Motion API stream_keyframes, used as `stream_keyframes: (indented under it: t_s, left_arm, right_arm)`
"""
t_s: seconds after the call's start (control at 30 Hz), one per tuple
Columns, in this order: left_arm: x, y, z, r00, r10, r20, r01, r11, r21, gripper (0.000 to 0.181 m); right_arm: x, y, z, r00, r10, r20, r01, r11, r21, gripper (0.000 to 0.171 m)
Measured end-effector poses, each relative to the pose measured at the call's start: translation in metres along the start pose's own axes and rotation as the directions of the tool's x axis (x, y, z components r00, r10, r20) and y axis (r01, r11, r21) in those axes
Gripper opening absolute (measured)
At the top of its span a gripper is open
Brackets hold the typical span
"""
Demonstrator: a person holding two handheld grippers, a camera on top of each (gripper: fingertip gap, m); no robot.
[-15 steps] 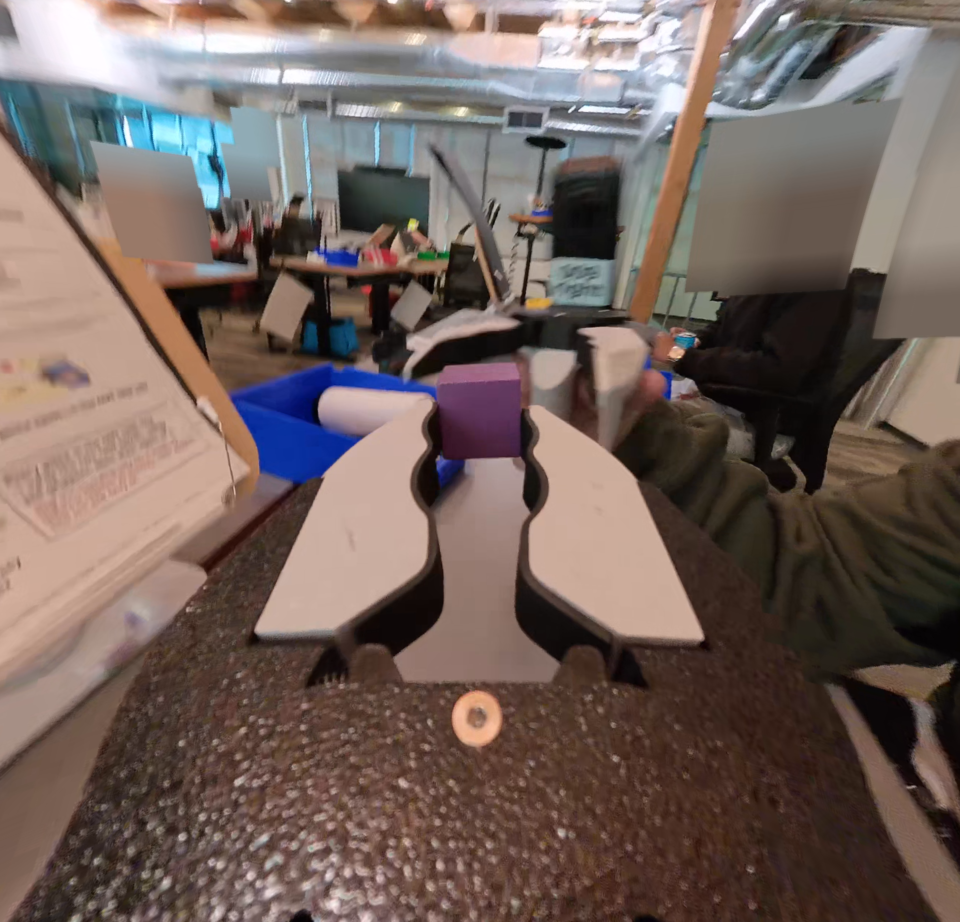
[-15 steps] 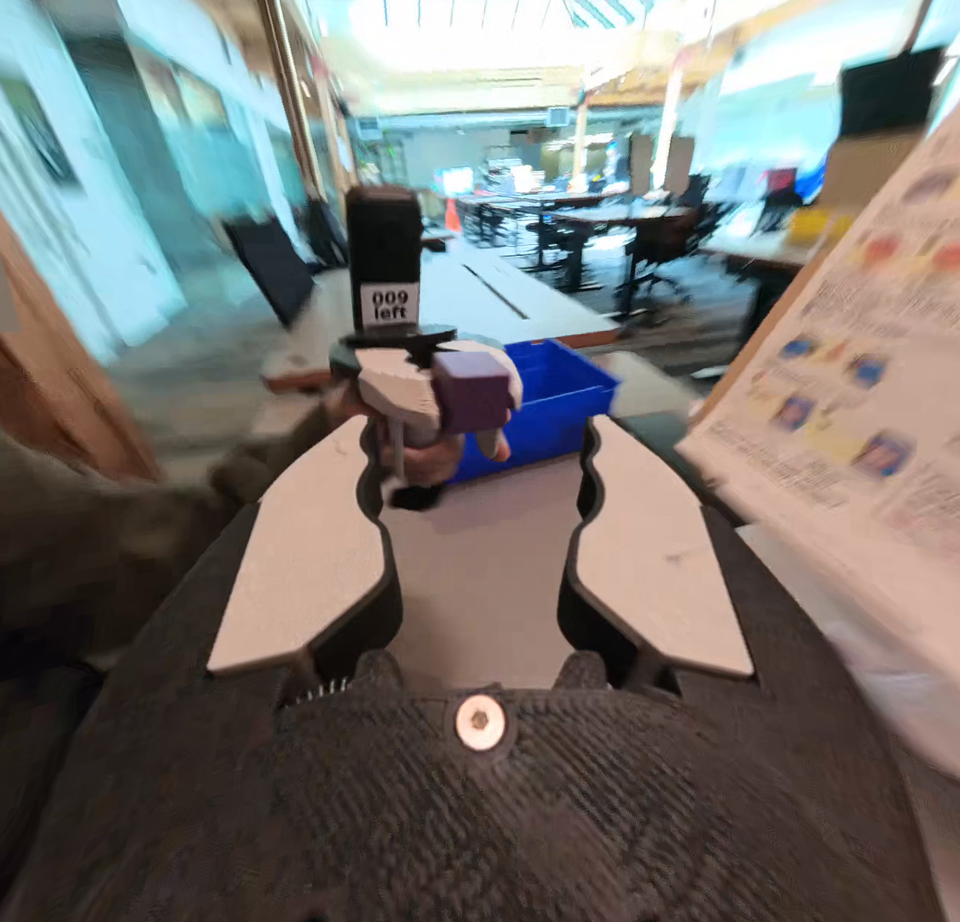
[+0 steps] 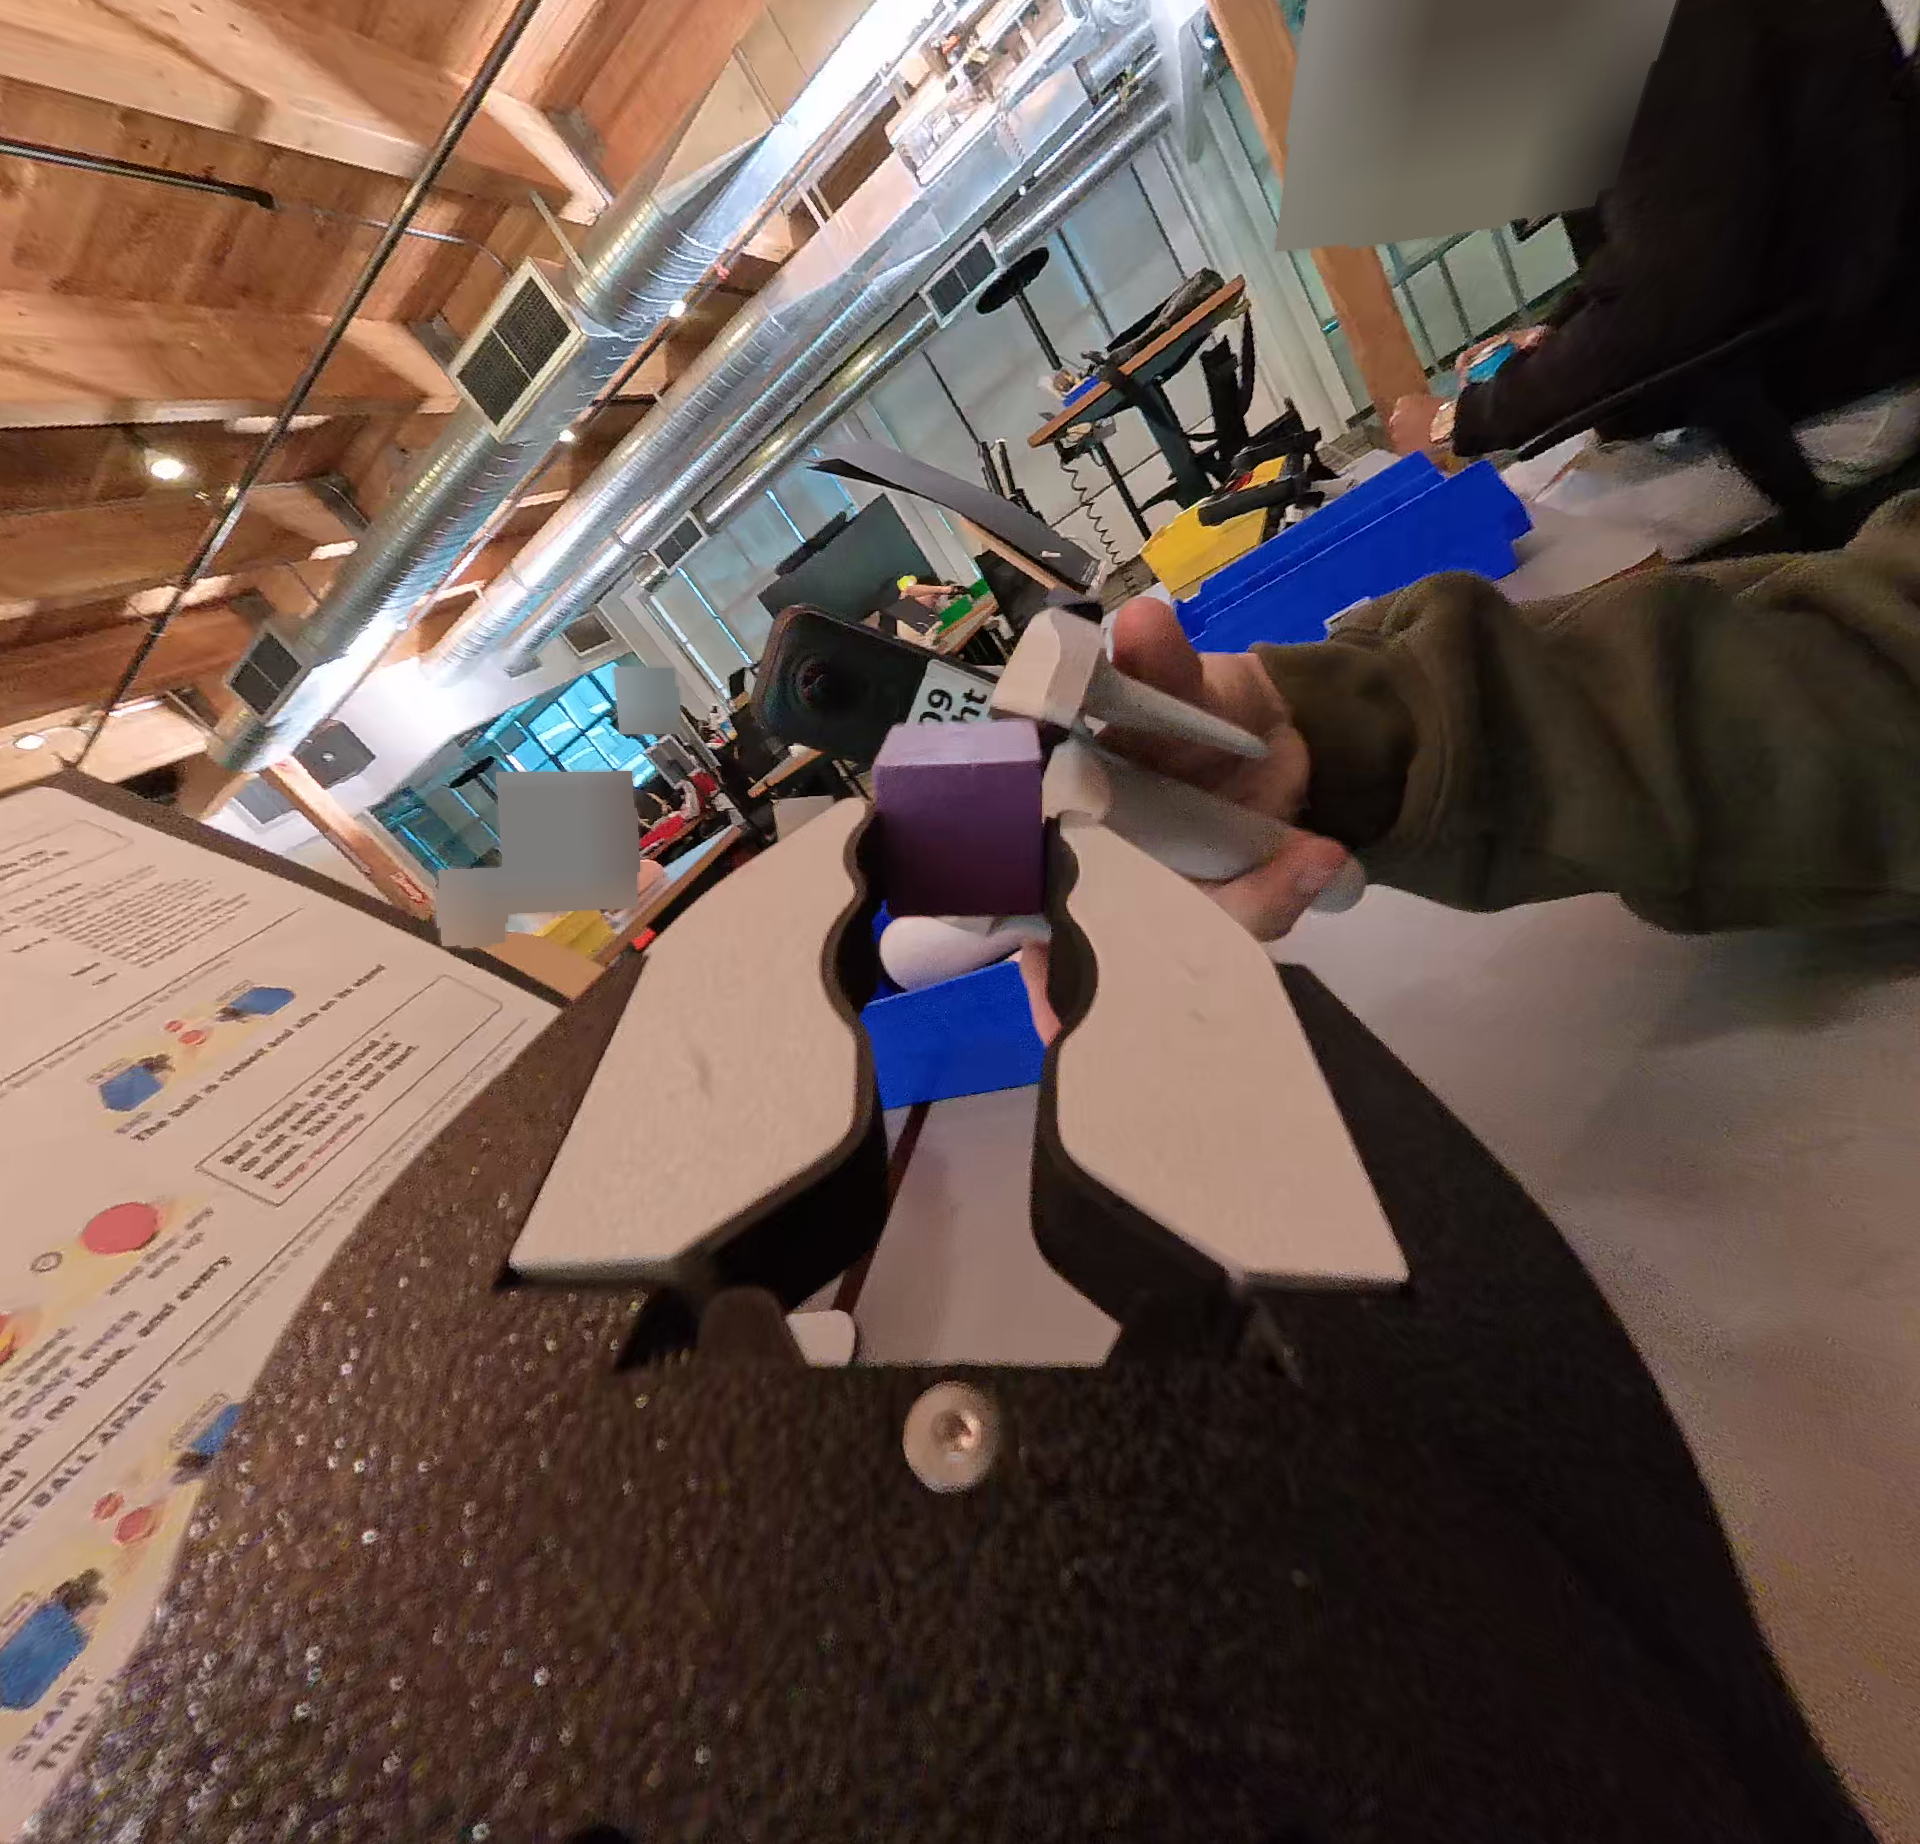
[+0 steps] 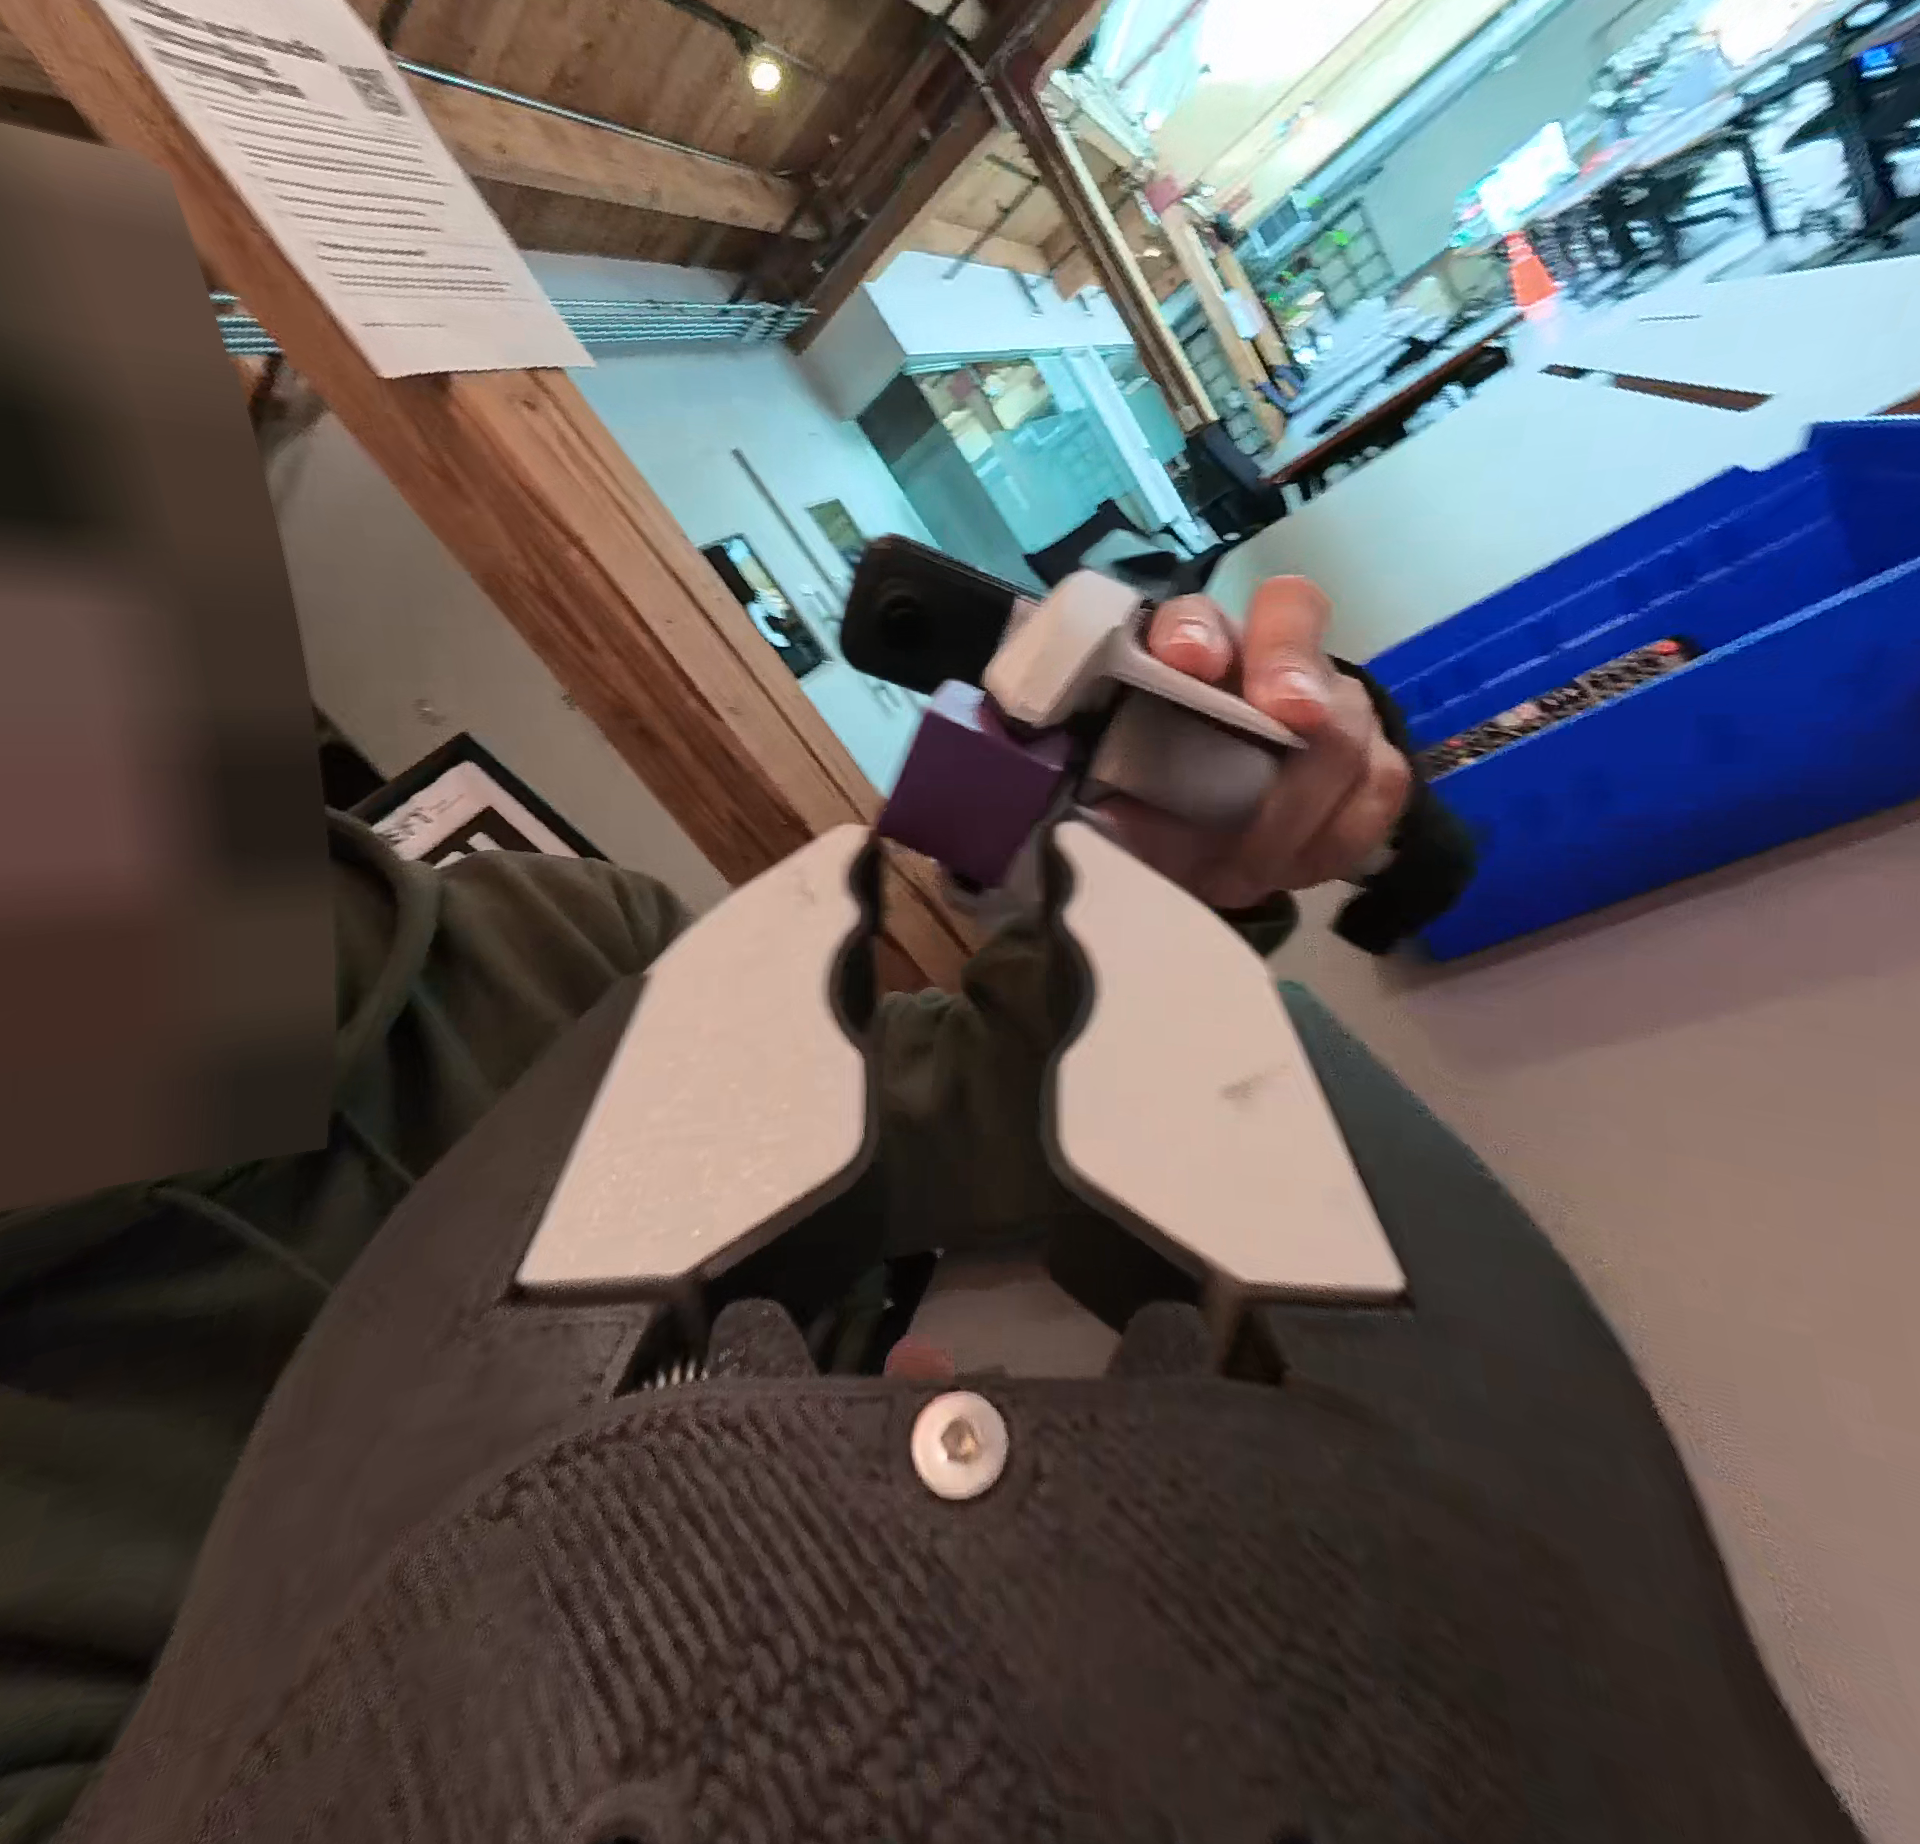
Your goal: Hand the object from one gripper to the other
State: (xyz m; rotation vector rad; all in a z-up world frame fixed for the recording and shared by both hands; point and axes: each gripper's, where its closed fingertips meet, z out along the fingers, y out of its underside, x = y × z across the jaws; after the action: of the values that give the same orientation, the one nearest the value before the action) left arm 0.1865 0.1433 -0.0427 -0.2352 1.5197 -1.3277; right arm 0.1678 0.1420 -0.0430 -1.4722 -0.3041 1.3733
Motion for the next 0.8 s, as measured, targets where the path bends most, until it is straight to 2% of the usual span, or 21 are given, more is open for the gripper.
stream_keyframes:
  t_s: [0.03, 0.13, 0.33, 0.53, 0.7, 0.8]
  left_arm:
    - [0.000, 0.001, -0.001, 1.000, 0.013, 0.000, -0.013, 1.000, 0.004, 0.028]
    - [0.001, 0.005, -0.003, 0.999, 0.045, -0.001, -0.045, 0.999, -0.021, 0.028]
    - [0.007, 0.030, 0.005, 0.984, 0.175, -0.029, -0.177, 0.967, -0.182, 0.028]
    - [0.001, 0.031, 0.003, 0.984, 0.177, 0.011, -0.172, 0.969, -0.178, 0.028]
    - [-0.008, 0.040, 0.001, 0.976, 0.212, 0.051, -0.193, 0.950, -0.247, 0.028]
    - [-0.017, 0.041, 0.000, 0.982, 0.141, 0.127, -0.103, 0.959, -0.265, 0.031]
  right_arm:
    - [-0.001, -0.002, 0.001, 1.000, 0.014, 0.007, -0.014, 1.000, 0.011, 0.030]
    - [0.001, -0.001, 0.004, 1.000, 0.027, 0.005, -0.028, 1.000, 0.012, 0.037]
    - [0.016, 0.005, 0.005, 0.999, 0.043, -0.028, -0.043, 0.999, -0.003, 0.052]
    - [0.025, 0.000, -0.004, 0.996, 0.011, -0.089, -0.009, 1.000, 0.024, 0.029]
    - [0.034, -0.003, -0.004, 0.986, -0.071, -0.149, 0.075, 0.997, 0.025, 0.029]
    - [0.040, -0.011, -0.008, 0.982, -0.083, -0.170, 0.097, 0.993, 0.072, 0.028]
